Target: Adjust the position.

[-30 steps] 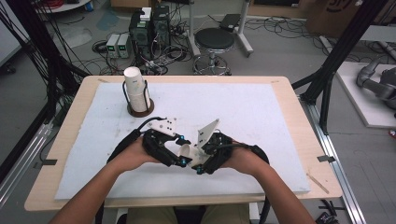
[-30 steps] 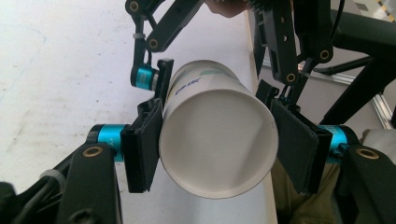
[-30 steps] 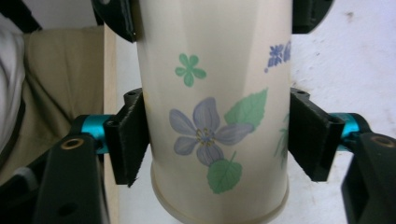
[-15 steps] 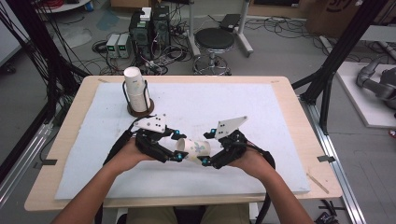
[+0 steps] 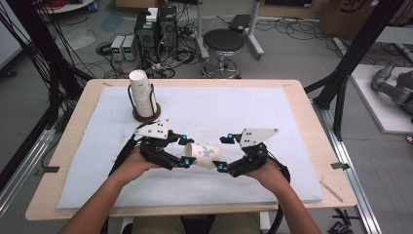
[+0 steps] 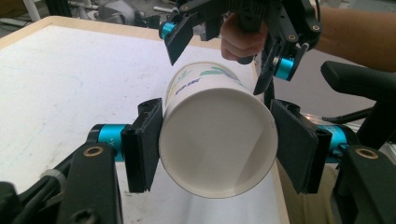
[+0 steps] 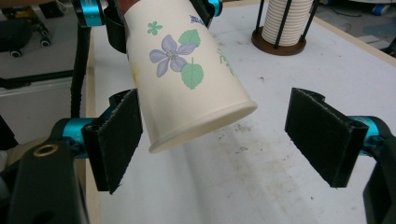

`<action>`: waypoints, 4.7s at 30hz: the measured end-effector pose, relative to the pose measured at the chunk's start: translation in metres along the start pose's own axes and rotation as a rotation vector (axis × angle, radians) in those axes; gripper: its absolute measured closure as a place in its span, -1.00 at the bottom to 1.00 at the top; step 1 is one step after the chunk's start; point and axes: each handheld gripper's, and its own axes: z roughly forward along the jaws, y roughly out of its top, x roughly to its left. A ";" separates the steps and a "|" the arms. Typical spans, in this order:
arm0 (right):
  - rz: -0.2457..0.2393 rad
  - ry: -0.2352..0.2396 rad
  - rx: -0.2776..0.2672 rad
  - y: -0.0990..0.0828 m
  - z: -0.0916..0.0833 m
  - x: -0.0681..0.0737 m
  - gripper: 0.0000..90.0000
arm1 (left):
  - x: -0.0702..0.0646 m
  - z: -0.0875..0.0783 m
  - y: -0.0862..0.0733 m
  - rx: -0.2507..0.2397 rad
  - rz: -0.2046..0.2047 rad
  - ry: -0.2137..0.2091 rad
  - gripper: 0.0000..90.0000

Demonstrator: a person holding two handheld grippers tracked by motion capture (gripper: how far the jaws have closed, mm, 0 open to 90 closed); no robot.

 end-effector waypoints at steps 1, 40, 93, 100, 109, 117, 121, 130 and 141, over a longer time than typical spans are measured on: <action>0.006 0.002 -0.004 -0.002 0.000 0.000 -0.57 | 0.000 0.000 -0.001 -0.005 -0.004 -0.002 -0.18; 0.054 0.263 -0.099 -0.017 0.023 0.000 -0.40 | -0.007 -0.010 -0.009 -0.122 0.002 -0.093 -0.17; -0.115 0.148 0.293 0.035 0.029 0.001 -0.21 | -0.013 -0.018 0.004 0.185 0.006 0.058 -0.63; -0.159 0.142 0.353 0.044 0.035 0.002 -0.21 | -0.012 -0.012 0.006 0.229 0.018 0.058 -0.63; -0.207 0.129 0.426 0.052 0.038 0.006 -0.21 | -0.011 -0.003 0.008 0.288 0.036 0.053 -0.60; -0.238 0.125 0.487 0.059 0.042 0.007 -0.21 | -0.011 0.000 0.008 0.302 0.041 0.053 -0.58; -0.258 0.129 0.504 0.062 0.045 0.007 -0.21 | -0.011 0.003 0.009 0.316 0.045 0.047 -0.57; -0.269 0.129 0.550 0.065 0.048 0.010 -0.22 | -0.008 0.008 0.009 0.343 0.042 0.034 -0.54; -0.287 0.140 0.593 0.068 0.052 0.013 -0.22 | -0.008 0.017 0.008 0.375 0.041 0.005 -0.45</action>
